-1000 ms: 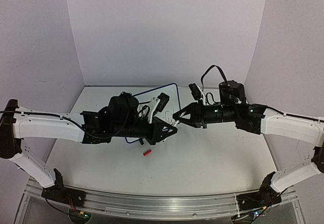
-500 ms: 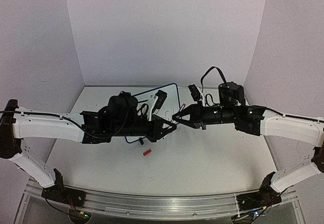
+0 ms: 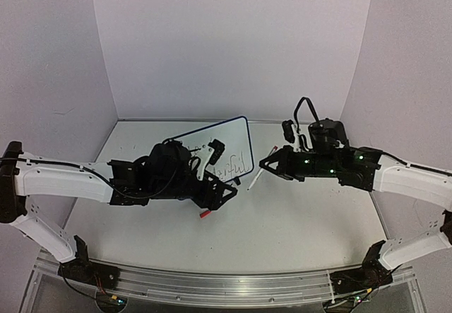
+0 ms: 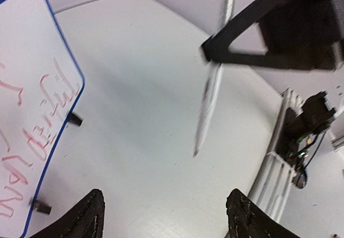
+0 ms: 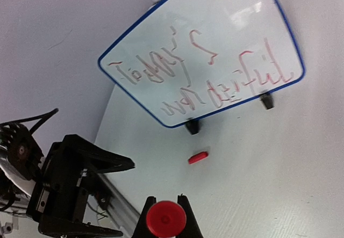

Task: Write a sentence on the whiteboard
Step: Pass from the left arm to the right, then pick up the pen cap from the center of the board.

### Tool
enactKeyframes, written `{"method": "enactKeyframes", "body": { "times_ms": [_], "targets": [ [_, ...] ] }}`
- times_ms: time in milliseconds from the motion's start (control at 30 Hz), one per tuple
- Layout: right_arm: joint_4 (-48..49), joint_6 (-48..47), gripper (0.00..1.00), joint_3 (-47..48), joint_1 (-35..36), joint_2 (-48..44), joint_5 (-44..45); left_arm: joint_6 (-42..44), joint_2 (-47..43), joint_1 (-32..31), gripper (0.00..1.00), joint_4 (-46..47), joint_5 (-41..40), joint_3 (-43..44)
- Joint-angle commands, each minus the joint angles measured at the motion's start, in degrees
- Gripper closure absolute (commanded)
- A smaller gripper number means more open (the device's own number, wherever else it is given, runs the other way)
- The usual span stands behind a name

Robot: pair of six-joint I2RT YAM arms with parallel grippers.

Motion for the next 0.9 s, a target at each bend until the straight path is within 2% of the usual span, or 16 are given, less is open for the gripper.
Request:
{"method": "enactKeyframes", "body": {
  "times_ms": [0,33,100,167,233,300,433,867],
  "targets": [
    [-9.52,-4.20,1.00,1.58,-0.94,-3.78,14.49,9.22,1.16,1.26,0.29,-7.76,-7.96,-4.56],
    [-9.74,-4.10,1.00,1.17,-1.07,-4.23,14.89,9.55,2.48,3.74,0.36,-7.13,-7.15,-6.17],
    [-10.09,-4.10,1.00,0.78,-1.03,-4.86,15.08,10.25,4.53,8.47,0.39,-4.80,-1.73,-8.71],
    [-10.54,-3.95,1.00,0.27,-1.07,-5.52,14.88,13.71,6.90,9.80,0.41,-3.92,-1.06,-9.00],
    [-10.86,-3.83,1.00,-0.17,-1.05,-6.11,14.91,16.30,9.47,10.08,0.43,-4.76,-1.13,-7.50],
    [-11.29,-3.54,1.00,-1.04,-1.06,-7.05,15.28,19.08,13.75,10.27,0.49,-6.36,-1.39,-4.65],
    [-11.81,-2.97,1.00,-1.71,-1.11,-8.17,15.31,22.37,18.15,10.30,0.56,-8.87,-0.79,-0.75],
    [-12.62,-3.00,1.00,-2.37,-1.15,-8.67,15.90,23.03,22.31,8.96,0.66,-11.49,0.64,1.49]
  ]
}}
